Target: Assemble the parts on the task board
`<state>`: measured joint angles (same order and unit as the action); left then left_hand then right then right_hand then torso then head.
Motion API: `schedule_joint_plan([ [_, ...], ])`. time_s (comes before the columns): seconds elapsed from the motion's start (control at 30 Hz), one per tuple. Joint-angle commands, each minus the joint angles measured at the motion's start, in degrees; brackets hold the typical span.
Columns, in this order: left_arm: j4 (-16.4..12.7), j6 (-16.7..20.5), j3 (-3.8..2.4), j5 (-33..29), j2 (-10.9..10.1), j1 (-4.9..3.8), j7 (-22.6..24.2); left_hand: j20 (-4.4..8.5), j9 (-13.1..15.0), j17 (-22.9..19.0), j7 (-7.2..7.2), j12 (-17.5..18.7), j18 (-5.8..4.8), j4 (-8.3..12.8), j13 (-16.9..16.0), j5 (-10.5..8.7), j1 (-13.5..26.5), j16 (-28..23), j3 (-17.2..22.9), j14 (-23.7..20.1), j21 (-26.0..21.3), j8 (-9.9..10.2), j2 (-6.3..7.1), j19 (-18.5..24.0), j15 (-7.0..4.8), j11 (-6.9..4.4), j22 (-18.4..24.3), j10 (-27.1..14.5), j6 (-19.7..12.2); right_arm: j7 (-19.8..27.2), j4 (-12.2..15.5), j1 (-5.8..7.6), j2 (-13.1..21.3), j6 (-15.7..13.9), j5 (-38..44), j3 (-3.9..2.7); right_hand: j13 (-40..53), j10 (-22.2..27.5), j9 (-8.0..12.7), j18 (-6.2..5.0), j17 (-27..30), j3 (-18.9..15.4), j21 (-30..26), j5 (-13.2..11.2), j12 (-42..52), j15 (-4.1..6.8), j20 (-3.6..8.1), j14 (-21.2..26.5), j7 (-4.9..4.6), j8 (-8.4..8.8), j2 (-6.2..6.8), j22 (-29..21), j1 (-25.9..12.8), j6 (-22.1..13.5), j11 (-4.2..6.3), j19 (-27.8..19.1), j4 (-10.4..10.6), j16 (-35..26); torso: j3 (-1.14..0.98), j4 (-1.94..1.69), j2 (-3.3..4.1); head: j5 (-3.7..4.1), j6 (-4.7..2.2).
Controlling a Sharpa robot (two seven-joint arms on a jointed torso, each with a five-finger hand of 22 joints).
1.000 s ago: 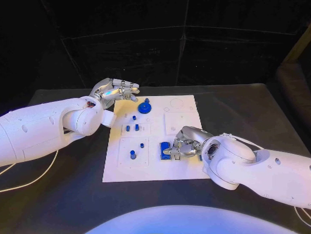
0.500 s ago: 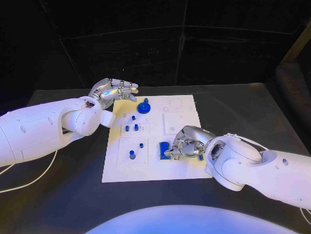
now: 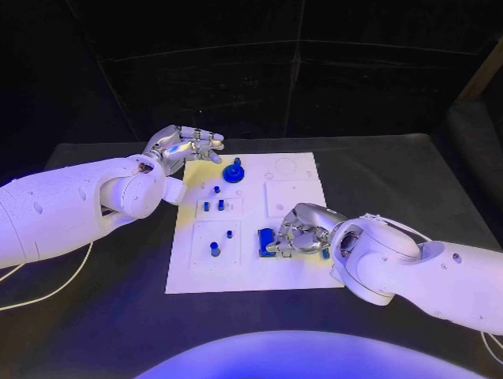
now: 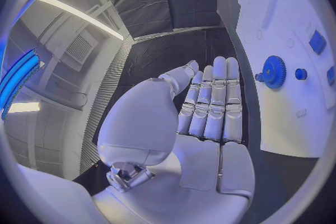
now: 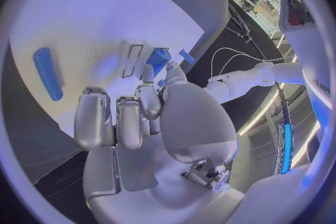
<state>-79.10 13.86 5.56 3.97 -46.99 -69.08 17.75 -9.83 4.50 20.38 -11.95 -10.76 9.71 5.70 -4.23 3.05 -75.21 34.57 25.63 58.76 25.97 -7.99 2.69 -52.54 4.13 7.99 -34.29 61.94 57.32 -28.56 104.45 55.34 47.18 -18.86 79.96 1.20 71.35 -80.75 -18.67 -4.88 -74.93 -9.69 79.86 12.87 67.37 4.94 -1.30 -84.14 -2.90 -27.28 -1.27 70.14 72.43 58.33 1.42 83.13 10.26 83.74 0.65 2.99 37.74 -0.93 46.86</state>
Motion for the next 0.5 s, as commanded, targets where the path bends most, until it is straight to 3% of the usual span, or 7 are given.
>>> schedule_joint_plan([
  [0.03,0.0,-0.5,-0.05,0.1,0.1,-0.09,0.3,-0.32,-0.1,-0.1,0.09,-0.3,0.62,0.0,0.1,-0.14,0.6,-0.4,-0.2,0.2,-0.3,-0.2,0.16,0.1,0.2,0.09,0.1,-0.4,-0.4,-0.7,-0.2,0.07,-0.3,0.5,0.2,-0.02,0.1,-0.1,-0.1,1.09,-4.8,0.0,0.3,-0.3,0.1,0.23,0.14,-3.9,0.16,-0.09,-0.08,0.1,0.8,0.1,0.07,0.3,-0.4,0.4,-0.02,-0.05,-0.02,-0.02,0.0],
  [0.5,0.0,-0.5,-0.05,0.1,0.1,-0.09,0.3,-0.32,-0.1,-0.1,0.09,-0.3,0.62,0.0,0.1,-0.14,0.6,-0.4,-0.2,0.2,-0.3,-0.2,0.16,0.1,0.2,0.09,0.1,-0.4,-0.4,-2.4,-1.4,0.06,-1.0,-3.4,0.3,-0.02,0.4,-0.2,-0.2,1.09,-5.0,0.5,0.3,-0.4,0.2,0.36,0.25,-3.9,0.33,-0.09,-1.86,0.1,2.5,0.3,0.23,0.3,-1.1,0.4,-0.08,0.07,0.01,-0.17,0.04],
])
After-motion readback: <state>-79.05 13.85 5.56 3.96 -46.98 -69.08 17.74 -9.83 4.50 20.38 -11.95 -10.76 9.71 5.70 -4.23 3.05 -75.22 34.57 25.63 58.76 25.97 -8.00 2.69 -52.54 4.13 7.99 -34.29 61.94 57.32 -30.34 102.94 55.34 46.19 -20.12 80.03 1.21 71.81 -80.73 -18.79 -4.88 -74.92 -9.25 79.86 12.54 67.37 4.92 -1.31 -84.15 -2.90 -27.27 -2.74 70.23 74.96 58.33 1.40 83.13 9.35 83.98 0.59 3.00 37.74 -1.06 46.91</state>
